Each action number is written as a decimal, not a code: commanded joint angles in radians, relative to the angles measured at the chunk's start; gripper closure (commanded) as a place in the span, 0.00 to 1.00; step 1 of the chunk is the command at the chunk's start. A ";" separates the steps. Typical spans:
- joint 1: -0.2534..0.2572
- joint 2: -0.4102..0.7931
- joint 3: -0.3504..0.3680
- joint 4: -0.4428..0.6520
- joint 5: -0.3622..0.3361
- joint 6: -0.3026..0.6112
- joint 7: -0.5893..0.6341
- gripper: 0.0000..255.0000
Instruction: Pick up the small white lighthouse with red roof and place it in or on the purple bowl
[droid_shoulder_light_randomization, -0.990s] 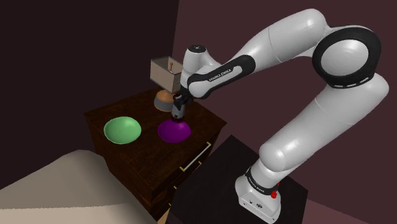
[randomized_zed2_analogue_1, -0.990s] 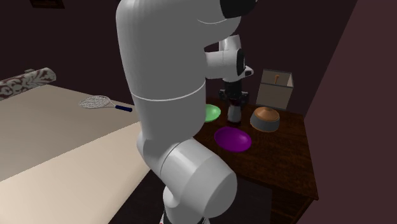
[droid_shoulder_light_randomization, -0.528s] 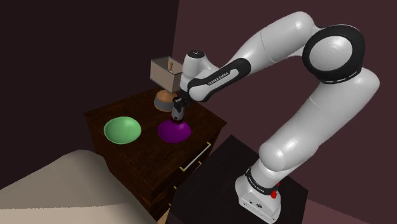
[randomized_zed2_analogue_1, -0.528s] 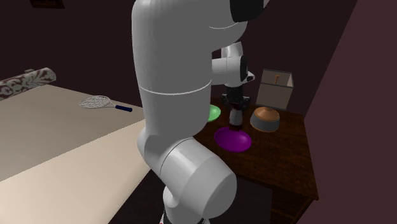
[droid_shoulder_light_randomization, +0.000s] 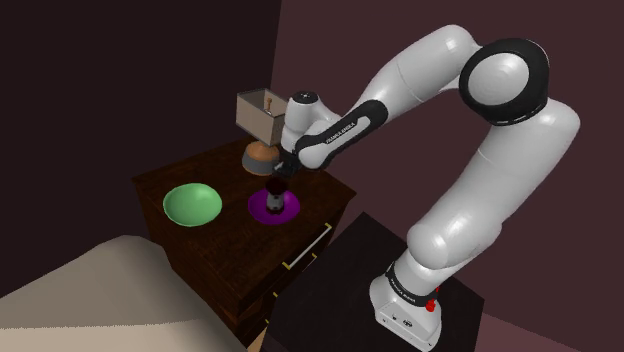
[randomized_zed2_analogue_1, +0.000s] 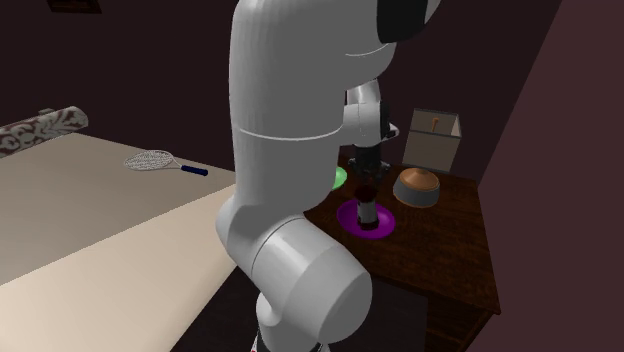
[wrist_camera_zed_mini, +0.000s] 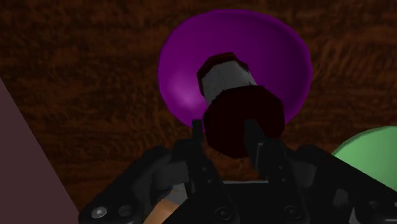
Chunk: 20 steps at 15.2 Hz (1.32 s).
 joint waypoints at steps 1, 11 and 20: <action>0.016 0.013 -0.012 -0.030 -0.142 0.054 0.032 0.00; 0.121 0.192 -0.172 -0.011 -0.913 0.195 0.388 0.00; 0.125 0.219 -0.183 0.007 -0.947 0.199 0.415 0.00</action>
